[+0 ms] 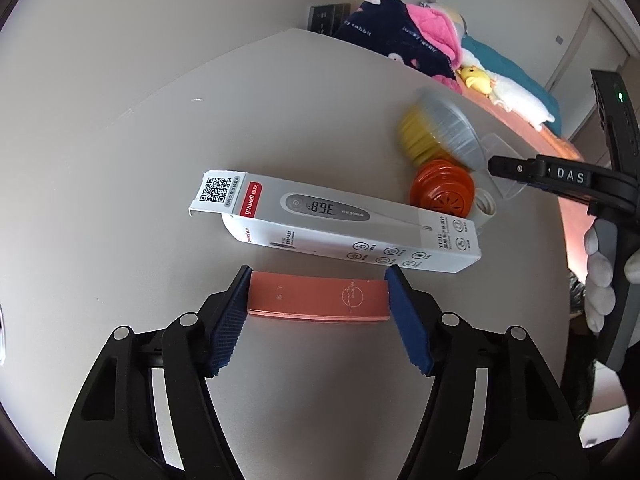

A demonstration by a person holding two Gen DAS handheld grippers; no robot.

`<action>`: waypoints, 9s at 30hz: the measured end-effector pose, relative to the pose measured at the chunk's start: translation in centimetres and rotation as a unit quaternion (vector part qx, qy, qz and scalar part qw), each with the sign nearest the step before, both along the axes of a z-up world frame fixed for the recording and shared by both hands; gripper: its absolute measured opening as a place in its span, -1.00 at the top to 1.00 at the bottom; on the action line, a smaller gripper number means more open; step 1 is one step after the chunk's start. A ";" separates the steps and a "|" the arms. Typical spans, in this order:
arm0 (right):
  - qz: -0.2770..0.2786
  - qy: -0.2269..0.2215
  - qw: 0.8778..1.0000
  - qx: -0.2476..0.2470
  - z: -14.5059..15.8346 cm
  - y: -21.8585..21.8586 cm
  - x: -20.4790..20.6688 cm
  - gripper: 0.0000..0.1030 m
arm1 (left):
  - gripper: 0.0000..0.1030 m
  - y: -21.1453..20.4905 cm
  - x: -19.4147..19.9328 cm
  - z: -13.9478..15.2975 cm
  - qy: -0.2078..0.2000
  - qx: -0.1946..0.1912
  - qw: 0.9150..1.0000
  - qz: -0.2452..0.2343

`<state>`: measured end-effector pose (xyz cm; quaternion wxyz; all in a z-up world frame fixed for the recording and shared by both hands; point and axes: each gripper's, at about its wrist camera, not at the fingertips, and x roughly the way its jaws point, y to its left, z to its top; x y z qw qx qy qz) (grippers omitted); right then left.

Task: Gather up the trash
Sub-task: 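Grasp the clear plastic cup with the right gripper while the left gripper grasps the pink card, then carry the plastic cup and pink card over the black trash bag, then open both grippers to drop the cup and card into the bag, then move both grippers back over the table toward the thermometer box, then grasp the white thermometer box with the left gripper while the right gripper grasps the small white cup, then carry the thermometer box and small white cup over the black trash bag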

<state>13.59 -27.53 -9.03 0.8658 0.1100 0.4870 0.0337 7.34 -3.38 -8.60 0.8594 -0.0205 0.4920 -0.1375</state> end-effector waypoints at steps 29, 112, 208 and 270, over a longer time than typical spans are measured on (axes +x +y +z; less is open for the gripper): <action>-0.026 -0.055 0.998 0.012 7.0 -4.5 -10.7 0.18 | -0.26 -8.1 -4.9 6.6 -0.054 -0.038 0.993 -0.098; -0.166 -0.128 0.978 0.002 11.4 -15.1 -22.6 -0.58 | -0.87 -20.3 -10.2 8.4 -0.020 -0.063 0.956 -0.287; 0.146 -0.029 0.987 -0.061 -0.4 5.1 -4.9 0.37 | -0.02 -2.4 4.9 0.6 0.124 0.035 0.976 0.178; -0.039 -0.110 0.992 -0.047 9.1 -11.0 -21.0 0.36 | 0.47 -19.9 -4.3 9.7 0.020 -0.005 0.994 -0.108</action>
